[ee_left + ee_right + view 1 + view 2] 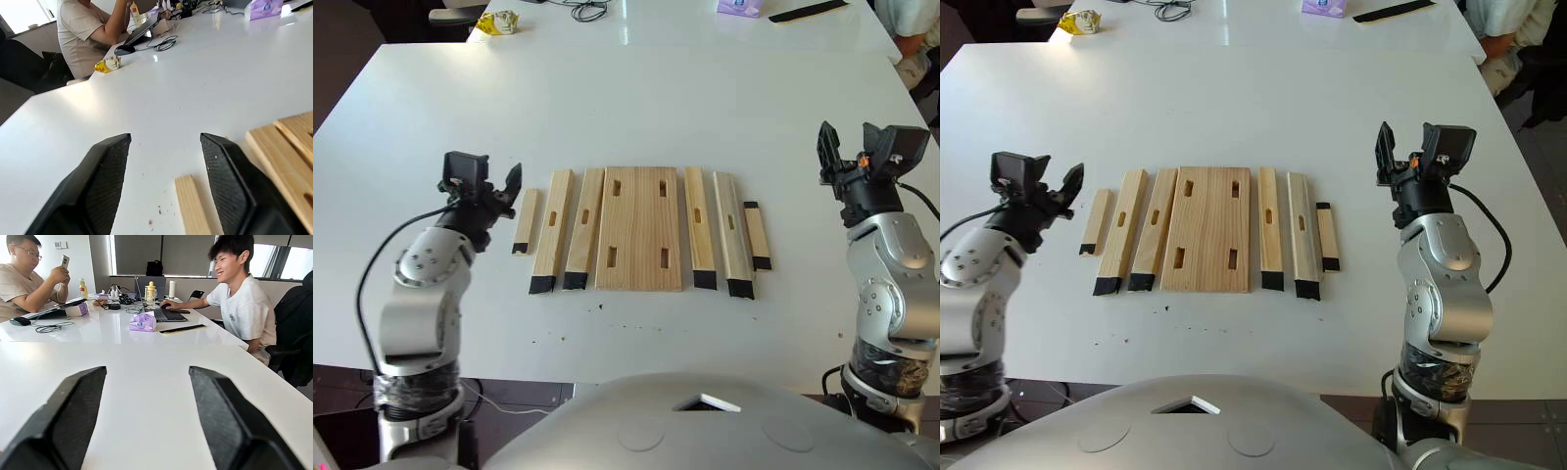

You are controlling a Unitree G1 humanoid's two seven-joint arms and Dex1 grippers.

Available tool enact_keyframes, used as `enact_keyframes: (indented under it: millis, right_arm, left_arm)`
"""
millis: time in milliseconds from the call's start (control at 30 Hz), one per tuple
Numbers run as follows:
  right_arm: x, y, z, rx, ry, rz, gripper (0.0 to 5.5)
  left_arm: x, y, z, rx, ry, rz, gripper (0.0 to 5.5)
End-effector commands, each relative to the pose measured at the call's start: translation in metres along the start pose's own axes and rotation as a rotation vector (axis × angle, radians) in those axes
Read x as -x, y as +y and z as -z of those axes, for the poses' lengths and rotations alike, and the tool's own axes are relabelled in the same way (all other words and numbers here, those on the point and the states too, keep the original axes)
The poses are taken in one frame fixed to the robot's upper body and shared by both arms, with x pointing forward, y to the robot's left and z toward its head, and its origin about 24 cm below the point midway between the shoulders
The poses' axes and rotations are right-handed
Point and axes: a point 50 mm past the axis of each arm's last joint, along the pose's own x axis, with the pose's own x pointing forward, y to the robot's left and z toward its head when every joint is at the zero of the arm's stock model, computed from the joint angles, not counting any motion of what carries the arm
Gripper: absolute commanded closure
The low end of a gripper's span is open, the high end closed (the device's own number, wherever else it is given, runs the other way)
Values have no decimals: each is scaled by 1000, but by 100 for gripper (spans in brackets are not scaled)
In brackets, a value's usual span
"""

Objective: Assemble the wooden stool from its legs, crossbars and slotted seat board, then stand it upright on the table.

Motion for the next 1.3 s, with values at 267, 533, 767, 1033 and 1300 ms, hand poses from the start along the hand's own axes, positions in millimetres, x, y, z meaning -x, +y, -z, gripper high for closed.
enact_keyframes:
  millis: [267,533,767,1033,1300]
  right_arm:
    - [17,-1,7,-7,17,86,238]
    - [15,-5,6,7,22,86,238]
    - [18,-5,10,8,41,93,238]
    - [18,-5,11,10,44,104,238]
    - [19,-4,11,9,45,107,236]
  left_arm:
    - [1,-3,17,70,312,96,286]
    - [9,-7,33,24,408,63,286]
    - [13,-10,42,23,456,49,286]
    - [7,-12,39,45,457,45,286]
    - [6,-15,38,75,458,64,219]
